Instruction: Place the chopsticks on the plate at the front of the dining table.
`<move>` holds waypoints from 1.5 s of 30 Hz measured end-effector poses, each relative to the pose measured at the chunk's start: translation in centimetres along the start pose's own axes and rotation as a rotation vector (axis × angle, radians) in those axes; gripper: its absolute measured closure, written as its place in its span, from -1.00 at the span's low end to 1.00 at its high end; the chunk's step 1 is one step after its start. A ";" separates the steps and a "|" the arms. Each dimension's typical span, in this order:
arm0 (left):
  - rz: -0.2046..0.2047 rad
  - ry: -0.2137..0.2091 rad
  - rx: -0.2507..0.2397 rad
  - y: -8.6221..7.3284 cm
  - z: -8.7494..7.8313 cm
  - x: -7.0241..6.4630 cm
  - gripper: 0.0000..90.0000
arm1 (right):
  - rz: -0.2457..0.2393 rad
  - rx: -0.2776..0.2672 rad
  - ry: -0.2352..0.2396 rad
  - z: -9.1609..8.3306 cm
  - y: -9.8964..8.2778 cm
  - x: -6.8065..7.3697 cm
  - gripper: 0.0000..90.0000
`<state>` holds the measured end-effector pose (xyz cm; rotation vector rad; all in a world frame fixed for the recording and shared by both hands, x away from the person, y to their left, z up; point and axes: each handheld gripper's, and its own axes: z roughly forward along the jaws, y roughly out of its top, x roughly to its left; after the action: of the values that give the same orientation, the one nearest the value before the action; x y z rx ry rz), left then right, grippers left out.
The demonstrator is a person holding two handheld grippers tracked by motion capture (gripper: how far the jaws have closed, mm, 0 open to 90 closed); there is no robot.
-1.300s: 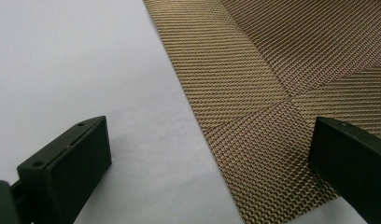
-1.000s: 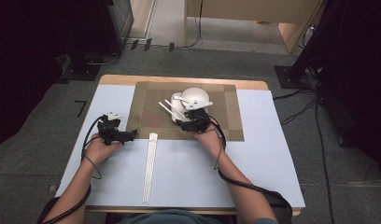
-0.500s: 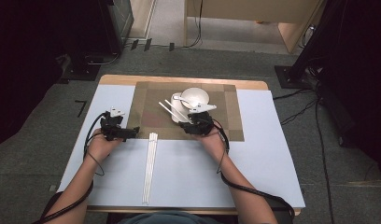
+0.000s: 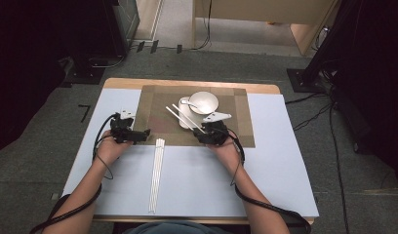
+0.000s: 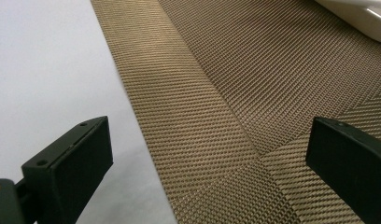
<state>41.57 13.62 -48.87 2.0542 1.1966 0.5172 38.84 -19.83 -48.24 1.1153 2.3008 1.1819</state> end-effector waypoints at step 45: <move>0.004 -0.007 -0.023 -0.8 -0.8 -0.1 -0.99 | 0.025 0.090 -0.027 1.6 0.0 0.3 0.78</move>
<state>40.54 14.03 -48.95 2.0378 1.1770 0.5229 39.59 -18.73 -49.13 1.1868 2.3474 1.0747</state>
